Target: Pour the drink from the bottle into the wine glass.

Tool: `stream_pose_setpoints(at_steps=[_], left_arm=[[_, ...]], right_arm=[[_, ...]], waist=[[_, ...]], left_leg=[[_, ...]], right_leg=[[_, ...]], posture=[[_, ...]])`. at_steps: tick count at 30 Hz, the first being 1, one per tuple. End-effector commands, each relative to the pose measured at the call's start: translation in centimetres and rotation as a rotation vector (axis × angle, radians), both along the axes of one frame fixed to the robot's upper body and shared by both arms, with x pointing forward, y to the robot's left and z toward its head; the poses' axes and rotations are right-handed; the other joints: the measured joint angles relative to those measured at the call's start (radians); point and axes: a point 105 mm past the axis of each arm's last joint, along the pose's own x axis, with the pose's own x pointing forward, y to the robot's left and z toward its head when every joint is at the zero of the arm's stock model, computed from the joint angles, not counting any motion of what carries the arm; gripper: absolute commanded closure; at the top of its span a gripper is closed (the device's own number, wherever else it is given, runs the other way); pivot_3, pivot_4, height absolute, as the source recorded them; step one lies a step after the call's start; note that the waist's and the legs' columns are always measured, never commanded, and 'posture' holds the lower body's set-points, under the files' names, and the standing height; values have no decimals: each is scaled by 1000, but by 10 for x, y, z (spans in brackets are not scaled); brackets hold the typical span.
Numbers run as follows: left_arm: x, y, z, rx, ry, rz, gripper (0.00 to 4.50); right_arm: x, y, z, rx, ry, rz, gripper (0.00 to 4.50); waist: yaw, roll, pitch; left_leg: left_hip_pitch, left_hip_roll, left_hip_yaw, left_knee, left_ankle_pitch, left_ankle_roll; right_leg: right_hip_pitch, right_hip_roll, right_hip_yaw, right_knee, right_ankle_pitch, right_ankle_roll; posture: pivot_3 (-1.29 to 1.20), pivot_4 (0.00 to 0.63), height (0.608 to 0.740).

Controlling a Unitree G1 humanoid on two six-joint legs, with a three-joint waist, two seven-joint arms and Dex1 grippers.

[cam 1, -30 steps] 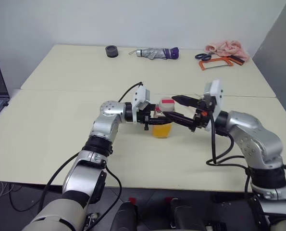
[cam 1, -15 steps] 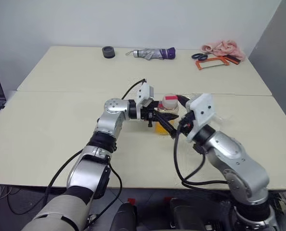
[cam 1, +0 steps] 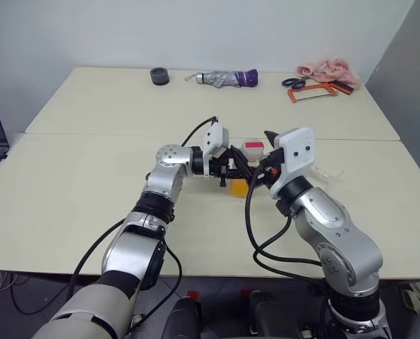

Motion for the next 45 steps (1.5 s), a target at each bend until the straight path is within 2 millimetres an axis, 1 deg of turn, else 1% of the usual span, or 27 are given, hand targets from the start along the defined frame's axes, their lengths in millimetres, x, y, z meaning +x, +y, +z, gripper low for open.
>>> stream_pose_setpoints(at_steps=[1, 2, 4, 5, 8, 10, 12, 13, 14, 16, 17, 18, 20, 21, 24, 26, 27, 28, 30, 31, 32, 34, 37, 39, 41, 45], left_arm=[[1, -1, 17, -23, -62, -6, 2758], [1, 0, 17, -23, -63, -6, 2758], [1, 0, 17, -24, -68, -2, 2758], [1, 0, 16, -23, -69, -1, 2758], [1, 0, 16, -21, -68, -1, 2758], [0, 1, 16, -19, -66, -6, 2758], [-2, 1, 16, -15, -60, -24, 2759], [-3, 0, 18, -18, -58, -32, 2759], [-3, 0, 19, -20, -57, -37, 2759], [-4, 0, 21, -18, -62, -46, 2761], [-4, 0, 21, -16, -65, -49, 2761], [-5, 0, 21, -14, -66, -52, 2762], [-6, 0, 22, -15, -68, -58, 2763], [-6, 0, 23, -17, -70, -60, 2764], [-8, 0, 25, -31, -72, -54, 2781], [-9, 1, 24, -33, -70, -48, 2785], [-9, 2, 24, -33, -69, -46, 2785], [-9, 3, 23, -32, -67, -42, 2786], [-9, 5, 23, -31, -64, -31, 2788], [-9, 6, 22, -29, -63, -28, 2788], [-9, 7, 22, -28, -62, -26, 2788], [-9, 8, 21, -27, -61, -23, 2788], [-8, 9, 21, -25, -60, -20, 2789], [-8, 9, 19, -22, -58, -19, 2790], [-8, 8, 18, -21, -55, -20, 2790], [-8, 6, 16, -21, -50, -26, 2790]], right_arm=[[-2, -2, 8, 31, -25, 3, 1340], [-2, -2, 8, 29, -25, 8, 1641], [-3, -2, 8, 37, -28, 17, 2438], [-3, -1, 8, 37, -34, 26, 2645], [-5, 1, 6, 32, -33, 52, 2637], [-7, 6, 3, 39, -34, 97, 2637], [-14, 20, 2, 21, -58, 249, 2637], [-20, 26, 3, -10, -85, 382, 2637], [-25, 30, 4, -32, -105, 471, 2637], [-16, 26, -4, -200, -93, 659, 2637], [-10, 21, -4, -248, -81, 707, 2637], [-6, 18, -3, -279, -66, 757, 2637], [-3, 15, 2, -284, -18, 842, 2637], [2, 13, 7, -265, 4, 861, 2637], [22, 2, 21, -184, 5, 784, 2636], [26, -7, 27, -141, -13, 717, 2636], [27, -10, 28, -126, -16, 700, 1913], [24, -12, 30, -117, -19, 698, 1681], [17, -17, 32, -112, -26, 683, 958], [12, -22, 34, -112, -45, 649, 555], [8, -25, 35, -117, -62, 614, 270], [-1, -28, 35, -130, -93, 558, 231], [-15, -25, 34, -120, -110, 519, 231], [-21, -18, 32, -134, -131, 467, 231], [-24, -8, 28, -153, -151, 419, 231], [-18, 3, 22, -190, -175, 360, 231]], waist=[[0, 0, 0], [0, 0, 0], [-1, 0, 0], [-1, 0, 0], [-2, 0, 0], [-3, 0, 0], [-4, 0, 0], [-4, 0, 0], [-5, 0, 0], [-6, 0, 0], [-10, 1, 1], [-11, 1, 1], [-14, 1, 1], [-15, 1, 1], [-17, 1, 1], [-15, 1, 1], [-15, 1, 1], [-14, 1, 1], [-10, 1, 1], [-9, 1, 1], [-8, 1, 1], [-4, 1, 1], [-1, 1, 1], [-2, 1, 1], [-4, 1, 1], [-5, 1, 1]], left_leg=[[0, 0, 0, 0, 0, 0], [0, 0, 0, 0, 0, 0], [0, 0, 0, 0, 0, 0], [0, 0, 0, 0, 0, 0], [0, 0, 0, 0, 0, 0], [0, 0, 0, 0, 0, 0], [0, 0, 0, 0, 0, 0], [0, 0, 0, 0, 0, 0], [0, 0, 0, 0, 0, 0], [0, 0, 0, 0, 0, 0], [0, -1, 1, 1, 0, 0], [1, -1, 1, 1, 0, 0], [1, 0, 0, 0, 0, 0], [1, 0, -1, -1, 0, 0], [0, 1, -1, -1, 0, 0], [0, 1, -1, -1, 0, 0], [0, 1, -1, -1, 0, 0], [0, 1, -1, -1, 0, 0], [0, 1, -1, -1, 0, 0], [-1, 0, -1, -1, 0, 0], [-1, 0, -1, -1, 0, 0], [-1, 0, -1, -1, 0, 0], [-1, -2, -1, 0, 0, 0], [0, -2, -1, 0, 0, 0], [0, -1, -1, 0, 0, 0], [0, -1, -1, 0, 0, 0]], right_leg=[[0, 0, 0, 0, 0, 0], [0, 0, 0, 0, 0, 0], [0, 0, 0, 0, 0, 0], [0, 0, 0, 0, 0, 0], [0, 0, 0, 0, 0, 0], [0, 0, 0, 0, 0, 0], [0, 0, 0, 0, 0, 0], [0, 0, 0, 0, 0, 0], [0, 0, 0, 0, 0, 0], [0, 0, 0, 0, 0, 0], [0, 0, 0, 0, 0, 0], [0, 0, 0, 0, 0, 0], [1, 1, -1, 0, 0, 0], [1, 1, -2, 0, 0, -1], [0, 1, -2, 0, -1, -2], [0, 0, -2, 0, 0, -2], [0, 0, -2, 0, 0, -2], [0, -1, -2, 0, 0, -2], [0, -3, -2, 1, 0, -2], [0, -4, -2, 1, 0, -1], [0, -4, -2, 1, -1, -1], [0, -5, -2, 1, -1, -1], [0, -4, -2, 1, -1, -1], [0, -3, -2, 1, -1, -1], [0, -2, -2, 1, -1, -1], [0, -1, -1, 1, -1, -1]], posture=[[0, 150, 740], [0, 150, 740], [0, 150, 740], [0, 150, 740], [0, 150, 740], [0, 150, 740], [0, 150, 740], [0, 150, 740], [0, 150, 740], [0, 150, 740], [0, 150, 740], [0, 150, 740], [0, 150, 740], [0, 150, 740], [0, 150, 740], [0, 150, 740], [0, 150, 740], [0, 150, 740], [0, 150, 740], [0, 150, 740], [0, 150, 740], [0, 150, 740], [0, 150, 740], [0, 150, 740], [0, 150, 740], [0, 150, 740]])
